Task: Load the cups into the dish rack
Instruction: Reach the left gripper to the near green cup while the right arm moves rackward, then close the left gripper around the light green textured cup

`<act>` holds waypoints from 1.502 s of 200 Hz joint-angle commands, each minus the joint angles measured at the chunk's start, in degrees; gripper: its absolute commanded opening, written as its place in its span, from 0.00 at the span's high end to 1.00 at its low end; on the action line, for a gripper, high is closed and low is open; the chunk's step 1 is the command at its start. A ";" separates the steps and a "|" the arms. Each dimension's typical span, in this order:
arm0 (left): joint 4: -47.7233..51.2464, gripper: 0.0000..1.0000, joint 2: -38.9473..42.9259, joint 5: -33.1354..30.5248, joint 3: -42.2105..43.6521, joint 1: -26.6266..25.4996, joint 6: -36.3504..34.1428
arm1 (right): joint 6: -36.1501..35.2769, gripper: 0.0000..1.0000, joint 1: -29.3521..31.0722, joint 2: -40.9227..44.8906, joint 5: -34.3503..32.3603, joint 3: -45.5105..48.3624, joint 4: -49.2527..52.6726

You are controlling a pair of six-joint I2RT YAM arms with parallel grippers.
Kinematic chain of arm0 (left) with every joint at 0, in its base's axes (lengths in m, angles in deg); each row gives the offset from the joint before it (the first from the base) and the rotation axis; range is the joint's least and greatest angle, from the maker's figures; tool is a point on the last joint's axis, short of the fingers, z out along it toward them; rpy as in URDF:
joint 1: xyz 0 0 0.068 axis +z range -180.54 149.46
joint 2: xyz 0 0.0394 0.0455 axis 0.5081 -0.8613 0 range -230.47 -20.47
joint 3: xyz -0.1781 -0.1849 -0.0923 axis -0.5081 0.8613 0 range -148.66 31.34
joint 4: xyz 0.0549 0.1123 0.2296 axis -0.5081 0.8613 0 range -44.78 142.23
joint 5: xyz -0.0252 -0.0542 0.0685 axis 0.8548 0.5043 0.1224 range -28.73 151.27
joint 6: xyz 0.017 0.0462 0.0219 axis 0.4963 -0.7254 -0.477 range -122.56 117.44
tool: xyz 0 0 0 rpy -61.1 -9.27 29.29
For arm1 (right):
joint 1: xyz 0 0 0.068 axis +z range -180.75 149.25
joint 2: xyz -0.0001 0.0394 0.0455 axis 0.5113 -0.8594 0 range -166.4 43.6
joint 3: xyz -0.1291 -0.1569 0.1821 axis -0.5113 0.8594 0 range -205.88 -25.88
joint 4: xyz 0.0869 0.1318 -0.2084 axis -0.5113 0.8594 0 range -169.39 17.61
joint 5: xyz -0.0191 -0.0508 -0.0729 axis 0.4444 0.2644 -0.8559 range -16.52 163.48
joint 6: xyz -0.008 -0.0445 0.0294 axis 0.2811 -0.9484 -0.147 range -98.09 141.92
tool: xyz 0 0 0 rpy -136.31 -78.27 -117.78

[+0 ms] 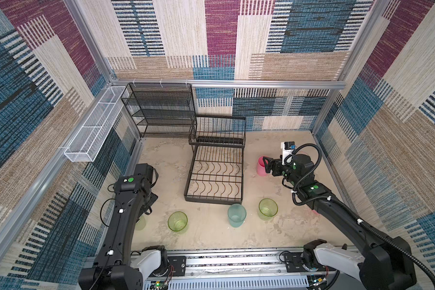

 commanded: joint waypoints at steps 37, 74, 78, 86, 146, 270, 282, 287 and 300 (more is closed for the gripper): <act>-5.48 0.31 1.38 2.95 4.85 4.41 0.47 | -4.18 0.07 4.73 0.46 4.20 1.04 -8.59; -7.63 0.34 0.17 3.23 6.01 6.10 -0.84 | -5.75 0.07 8.17 -0.74 4.47 0.60 -10.02; -8.07 0.36 0.12 3.29 6.27 6.33 -1.04 | -5.95 0.07 8.58 -0.92 4.60 0.56 -10.22; -8.85 0.39 -0.06 3.56 6.73 6.79 -1.43 | -6.30 0.07 9.21 -1.08 4.78 0.40 -10.61; -13.50 0.44 -3.96 4.46 7.12 10.12 -4.92 | -7.51 0.07 11.86 -1.67 5.83 0.59 -12.94; -21.48 0.70 -10.26 8.28 8.73 17.12 -10.11 | -9.10 0.08 12.34 -0.36 4.91 2.85 -15.91; -22.06 0.74 -10.95 9.12 9.06 17.56 -10.31 | -9.42 0.08 12.38 -0.27 4.90 3.10 -16.12; -22.42 0.76 -11.19 9.60 9.13 17.78 -10.43 | -9.48 0.08 12.34 -0.26 4.96 3.19 -16.24; -22.51 0.81 -12.20 10.30 9.07 18.05 -10.53 | -9.39 0.08 12.33 -0.21 4.82 3.62 -16.94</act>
